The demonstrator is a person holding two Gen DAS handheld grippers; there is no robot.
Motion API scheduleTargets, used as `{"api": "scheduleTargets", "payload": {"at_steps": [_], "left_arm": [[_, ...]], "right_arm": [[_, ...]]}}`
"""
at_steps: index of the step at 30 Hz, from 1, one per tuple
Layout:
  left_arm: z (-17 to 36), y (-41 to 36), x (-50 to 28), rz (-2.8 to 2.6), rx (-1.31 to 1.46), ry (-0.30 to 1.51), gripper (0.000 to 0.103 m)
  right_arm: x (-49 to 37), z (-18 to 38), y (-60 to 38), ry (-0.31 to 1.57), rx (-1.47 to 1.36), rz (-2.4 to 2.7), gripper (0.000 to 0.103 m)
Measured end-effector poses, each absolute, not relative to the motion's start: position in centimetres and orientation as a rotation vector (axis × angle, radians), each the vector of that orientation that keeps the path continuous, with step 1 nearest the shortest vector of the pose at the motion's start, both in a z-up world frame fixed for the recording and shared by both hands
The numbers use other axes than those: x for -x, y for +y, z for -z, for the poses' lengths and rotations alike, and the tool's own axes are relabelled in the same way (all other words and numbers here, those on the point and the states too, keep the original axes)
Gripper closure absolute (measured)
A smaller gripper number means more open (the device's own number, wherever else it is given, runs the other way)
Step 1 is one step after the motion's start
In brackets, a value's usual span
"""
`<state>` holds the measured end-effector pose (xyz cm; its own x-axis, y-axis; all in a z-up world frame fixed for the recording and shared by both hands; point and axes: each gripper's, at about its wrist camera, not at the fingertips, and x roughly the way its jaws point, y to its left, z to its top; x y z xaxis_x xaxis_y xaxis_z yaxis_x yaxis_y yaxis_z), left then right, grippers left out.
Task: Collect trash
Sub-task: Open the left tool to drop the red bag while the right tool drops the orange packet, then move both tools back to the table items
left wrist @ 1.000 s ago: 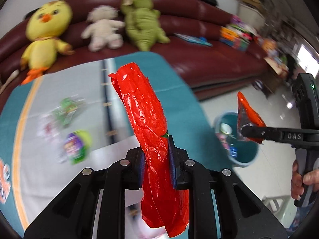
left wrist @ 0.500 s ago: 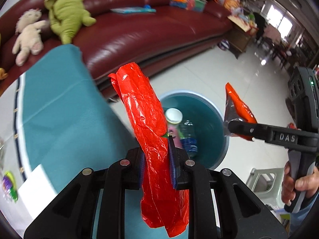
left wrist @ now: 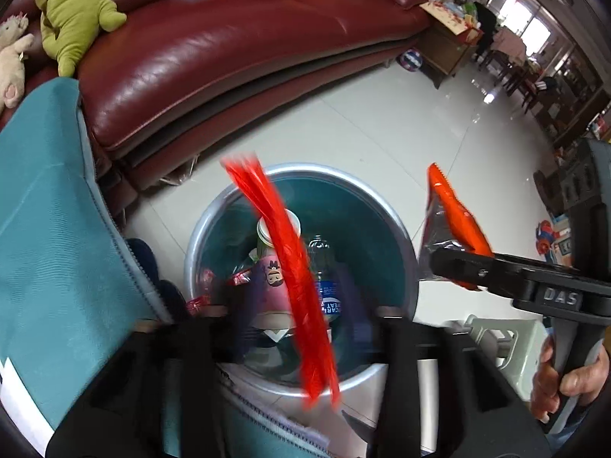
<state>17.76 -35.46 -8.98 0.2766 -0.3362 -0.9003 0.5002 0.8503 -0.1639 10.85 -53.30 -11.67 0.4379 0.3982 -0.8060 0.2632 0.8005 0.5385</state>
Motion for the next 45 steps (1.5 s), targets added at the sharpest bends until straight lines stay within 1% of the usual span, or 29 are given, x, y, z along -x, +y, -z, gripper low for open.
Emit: {"api": "scheduleTargets", "payload": {"at_steps": [1,2,4,8,12,16,19,20,22,23,25,27,29,30,34,36,45], "left_arm": [[9.1,-35.5,-17.8,0.553,-0.168,1.156,0.028],[9.2,-35.4,-17.8,0.536,-0.178,1.142,0.023],[9.3,-35.3,-17.7,0.520,-0.181,1.141,0.020],[9.2,-34.2,-17.7,0.492,-0.191,1.140,0.016],[8.8,-32.4,-17.4,0.465,-0.178,1.143,0.015],[8.2,-30.4,-17.0,0.442,-0.157,1.138,0.011],[7.8,-28.5,-16.6,0.419,-0.133,1.140,0.011],[7.7,-28.1,-16.6,0.414,-0.127,1.141,0.010],[7.4,-26.9,-16.4,0.402,-0.108,1.137,0.010],[7.2,-26.4,-16.3,0.398,-0.101,1.135,0.009],[6.9,-25.4,-16.1,0.390,-0.089,1.130,0.009],[6.7,-24.5,-15.8,0.387,-0.077,1.128,0.009],[6.6,-24.0,-15.6,0.384,-0.069,1.126,0.009],[6.4,-23.5,-15.4,0.382,-0.063,1.123,0.009],[6.0,-21.9,-14.8,0.379,-0.042,1.115,0.009],[5.9,-21.0,-14.5,0.370,-0.035,1.109,0.009],[5.1,-13.9,-12.7,0.277,0.030,1.093,0.009]], "right_arm": [[-10.9,11.8,-53.5,1.140,-0.676,-0.089,0.064],[-10.9,11.8,-53.7,1.141,-0.676,-0.086,0.064],[-11.0,12.0,-53.9,1.145,-0.674,-0.085,0.064],[-11.3,12.5,-53.7,1.156,-0.671,-0.095,0.064],[-12.1,12.6,-52.5,1.167,-0.660,-0.118,0.064],[-12.7,12.4,-51.2,1.177,-0.640,-0.140,0.063],[-13.3,12.4,-49.9,1.193,-0.613,-0.154,0.060],[-13.5,12.4,-49.6,1.199,-0.607,-0.158,0.058],[-14.0,12.4,-48.5,1.214,-0.586,-0.168,0.051],[-14.1,12.4,-48.1,1.218,-0.582,-0.171,0.045],[-14.0,12.2,-47.6,1.219,-0.570,-0.165,0.041],[-14.0,11.9,-47.2,1.222,-0.566,-0.156,0.036],[-13.9,11.7,-47.0,1.224,-0.560,-0.145,0.034],[-13.7,11.5,-46.9,1.227,-0.556,-0.136,0.032],[-13.3,11.0,-46.5,1.232,-0.541,-0.104,0.030],[-13.2,10.6,-46.0,1.243,-0.533,-0.091,0.027],[-13.5,8.6,-40.3,1.258,-0.433,-0.147,0.027]]}}
